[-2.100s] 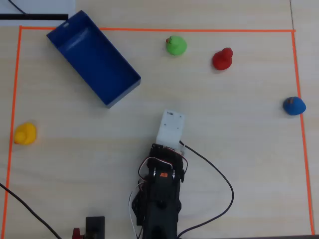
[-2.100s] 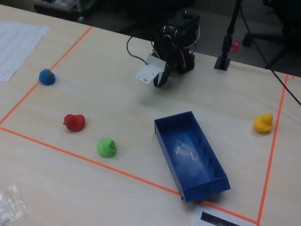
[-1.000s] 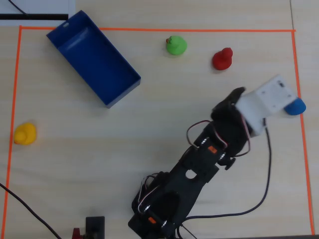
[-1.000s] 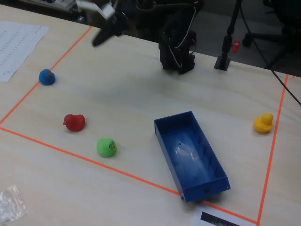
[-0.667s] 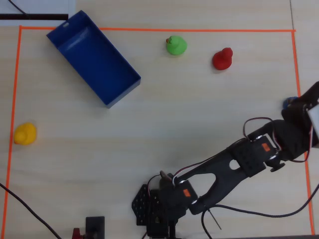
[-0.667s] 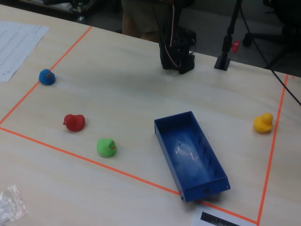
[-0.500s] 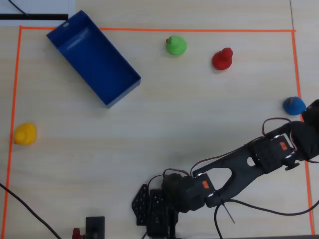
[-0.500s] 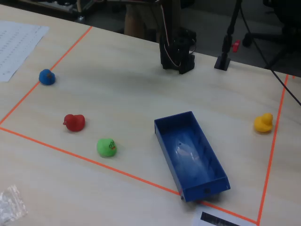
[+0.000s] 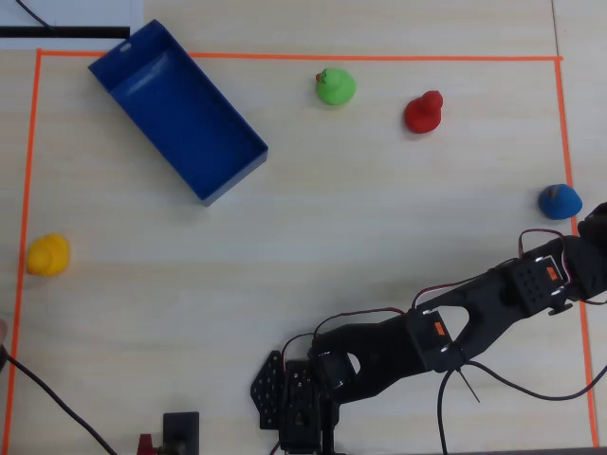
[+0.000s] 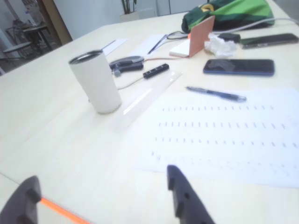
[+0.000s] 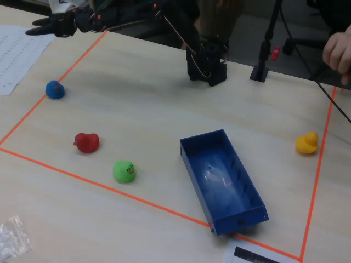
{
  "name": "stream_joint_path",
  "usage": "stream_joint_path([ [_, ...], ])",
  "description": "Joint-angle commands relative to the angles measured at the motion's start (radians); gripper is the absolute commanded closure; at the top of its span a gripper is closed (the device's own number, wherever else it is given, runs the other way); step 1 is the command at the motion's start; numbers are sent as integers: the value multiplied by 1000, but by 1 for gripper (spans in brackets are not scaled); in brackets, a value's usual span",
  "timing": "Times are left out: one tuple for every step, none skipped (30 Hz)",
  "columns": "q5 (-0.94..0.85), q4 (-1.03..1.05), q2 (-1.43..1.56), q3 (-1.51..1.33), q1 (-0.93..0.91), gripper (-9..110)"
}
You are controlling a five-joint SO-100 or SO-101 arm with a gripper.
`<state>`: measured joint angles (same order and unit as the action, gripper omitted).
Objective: Grasp blue duck and put it into box.
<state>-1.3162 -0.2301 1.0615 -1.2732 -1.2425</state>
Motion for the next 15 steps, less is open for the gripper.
stream_joint_path([
  [-15, -28, 115, -114, 11, 64],
  [-20, -28, 133, -149, 15, 64],
  [-21, -28, 149, -181, 20, 64],
  [-28, -28, 161, -210, 25, 64],
  [-32, -28, 173, -236, 29, 64],
  [-34, -28, 184, -261, 32, 64],
  [-37, -26, 195, -287, 37, 64],
  [-40, -29, 206, -314, 40, 64],
  [-43, -40, 213, -339, 41, 64],
  [-44, -57, 218, -360, 44, 64],
  [-44, -72, 219, -376, 46, 64],
  [-44, -75, 219, -379, 48, 64],
  [-44, -74, 216, -379, 48, 64],
  [-43, -67, 216, -379, 49, 64],
  [-41, -64, 216, -382, 51, 64],
])
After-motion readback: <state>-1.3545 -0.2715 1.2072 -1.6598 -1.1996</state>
